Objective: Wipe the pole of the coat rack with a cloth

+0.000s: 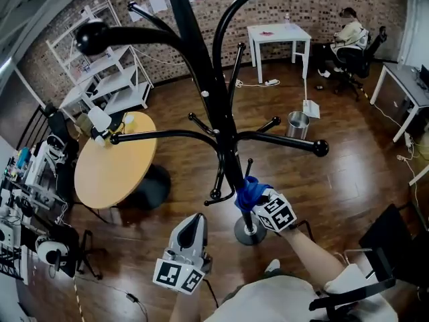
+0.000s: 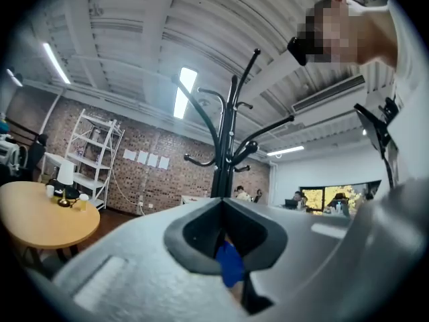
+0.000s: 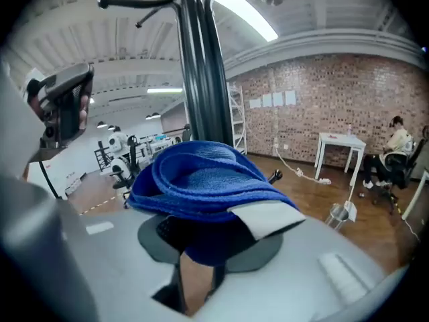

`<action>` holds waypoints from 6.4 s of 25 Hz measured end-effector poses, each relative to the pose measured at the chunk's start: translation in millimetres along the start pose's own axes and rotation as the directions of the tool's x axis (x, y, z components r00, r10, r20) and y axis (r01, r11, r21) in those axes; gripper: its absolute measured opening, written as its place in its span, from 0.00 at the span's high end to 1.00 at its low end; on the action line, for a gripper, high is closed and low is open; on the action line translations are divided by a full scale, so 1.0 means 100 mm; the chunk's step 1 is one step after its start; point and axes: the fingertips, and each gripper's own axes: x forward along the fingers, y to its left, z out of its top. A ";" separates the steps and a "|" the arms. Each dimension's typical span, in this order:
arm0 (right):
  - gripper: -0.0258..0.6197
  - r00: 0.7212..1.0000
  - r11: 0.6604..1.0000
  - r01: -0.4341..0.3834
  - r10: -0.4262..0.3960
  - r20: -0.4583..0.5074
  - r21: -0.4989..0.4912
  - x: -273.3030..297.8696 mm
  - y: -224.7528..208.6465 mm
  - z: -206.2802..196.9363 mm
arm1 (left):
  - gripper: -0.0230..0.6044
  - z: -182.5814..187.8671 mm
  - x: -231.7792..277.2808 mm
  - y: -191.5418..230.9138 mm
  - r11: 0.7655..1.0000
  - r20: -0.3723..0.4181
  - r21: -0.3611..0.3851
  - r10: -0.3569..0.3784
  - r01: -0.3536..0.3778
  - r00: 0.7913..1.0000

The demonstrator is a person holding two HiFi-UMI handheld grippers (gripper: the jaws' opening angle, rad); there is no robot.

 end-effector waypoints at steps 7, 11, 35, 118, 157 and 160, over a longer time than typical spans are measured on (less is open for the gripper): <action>0.79 0.901 0.997 0.004 0.029 0.433 -0.076 -1.30 0.97 1.13 | 0.96 0.21 -0.48 0.07 0.999 -0.003 0.014 -0.035 0.035 0.999; 0.79 0.854 0.988 0.090 -0.014 0.520 -0.122 -1.91 1.47 1.34 | 0.96 0.27 -0.66 -0.10 0.993 0.006 0.023 -0.117 0.117 0.993; 0.79 0.847 0.984 -0.159 0.175 0.502 -0.076 -1.60 1.49 -0.40 | 0.96 -1.32 -0.32 -0.15 0.993 0.025 0.029 -0.119 0.118 0.993; 0.80 0.961 0.975 0.217 -0.221 0.167 0.042 4.05 0.04 -6.64 | 0.96 -6.25 -0.28 1.28 0.963 -0.064 0.216 0.178 -0.161 0.982; 0.79 0.780 0.967 0.245 -0.241 0.577 0.074 -3.83 2.39 0.20 | 0.96 -0.03 -1.94 -2.05 0.964 -0.036 0.259 -0.047 0.055 0.998; 0.80 0.780 0.965 0.256 -0.237 0.579 0.050 -4.14 2.48 0.08 | 0.96 -0.03 -2.05 -2.44 0.980 -0.008 0.191 -0.058 0.059 0.998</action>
